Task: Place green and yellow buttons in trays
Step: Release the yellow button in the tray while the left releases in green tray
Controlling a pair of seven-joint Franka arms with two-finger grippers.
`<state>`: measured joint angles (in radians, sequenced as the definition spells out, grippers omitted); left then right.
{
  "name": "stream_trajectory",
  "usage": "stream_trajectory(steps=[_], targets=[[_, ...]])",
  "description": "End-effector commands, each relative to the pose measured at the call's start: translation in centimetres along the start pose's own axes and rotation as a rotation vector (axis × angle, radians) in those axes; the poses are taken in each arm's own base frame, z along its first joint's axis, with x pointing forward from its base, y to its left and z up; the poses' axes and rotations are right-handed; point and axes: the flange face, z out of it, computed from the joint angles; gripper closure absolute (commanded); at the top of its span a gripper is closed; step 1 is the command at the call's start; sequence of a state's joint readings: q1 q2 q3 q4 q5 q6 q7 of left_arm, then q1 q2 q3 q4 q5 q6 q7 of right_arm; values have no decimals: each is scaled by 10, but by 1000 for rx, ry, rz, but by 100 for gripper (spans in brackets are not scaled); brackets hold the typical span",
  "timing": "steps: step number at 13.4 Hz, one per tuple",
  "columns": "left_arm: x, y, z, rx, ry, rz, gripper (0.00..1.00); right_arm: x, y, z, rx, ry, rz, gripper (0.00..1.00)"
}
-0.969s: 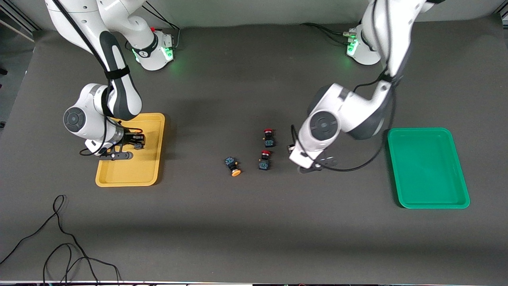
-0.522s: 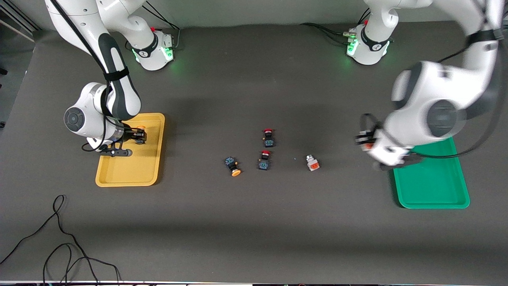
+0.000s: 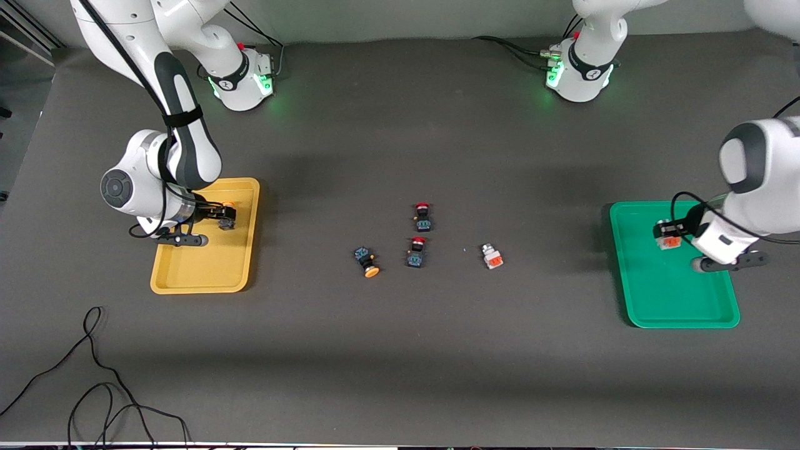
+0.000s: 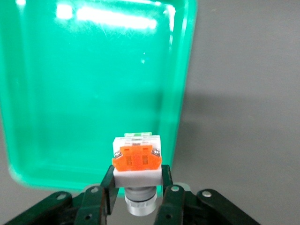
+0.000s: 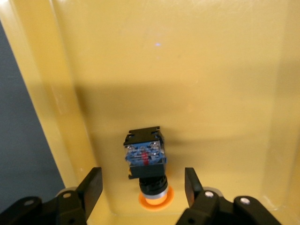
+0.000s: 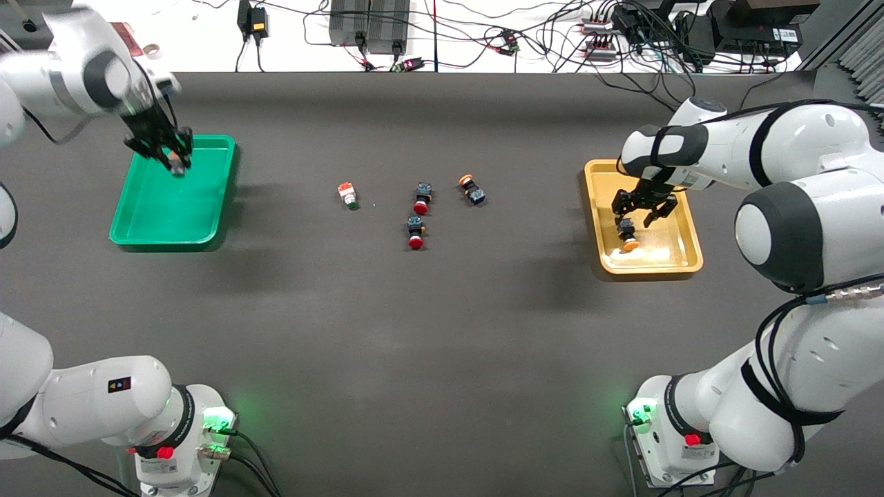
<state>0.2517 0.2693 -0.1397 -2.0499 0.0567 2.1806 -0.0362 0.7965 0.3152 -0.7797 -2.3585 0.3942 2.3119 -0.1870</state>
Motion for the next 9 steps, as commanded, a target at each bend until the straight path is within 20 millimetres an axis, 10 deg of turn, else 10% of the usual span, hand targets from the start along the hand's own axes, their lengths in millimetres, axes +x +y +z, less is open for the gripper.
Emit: stream_trajectory(steps=[1, 5, 6, 7, 9], targets=[[5, -5, 64, 23, 13, 46, 87, 12, -23, -45, 76, -8, 35, 19], [16, -12, 74, 22, 26, 60, 78, 41, -82, -124, 89, 3, 56, 0], [21, -12, 77, 20, 27, 90, 64, 44, -96, -135, 89, 22, 51, 0], [29, -12, 77, 18, 29, 120, 19, 44, -121, -144, 84, 42, 30, 0], [35, -15, 62, 23, 22, 130, 0, 45, -162, -152, 56, 80, -46, 0]])
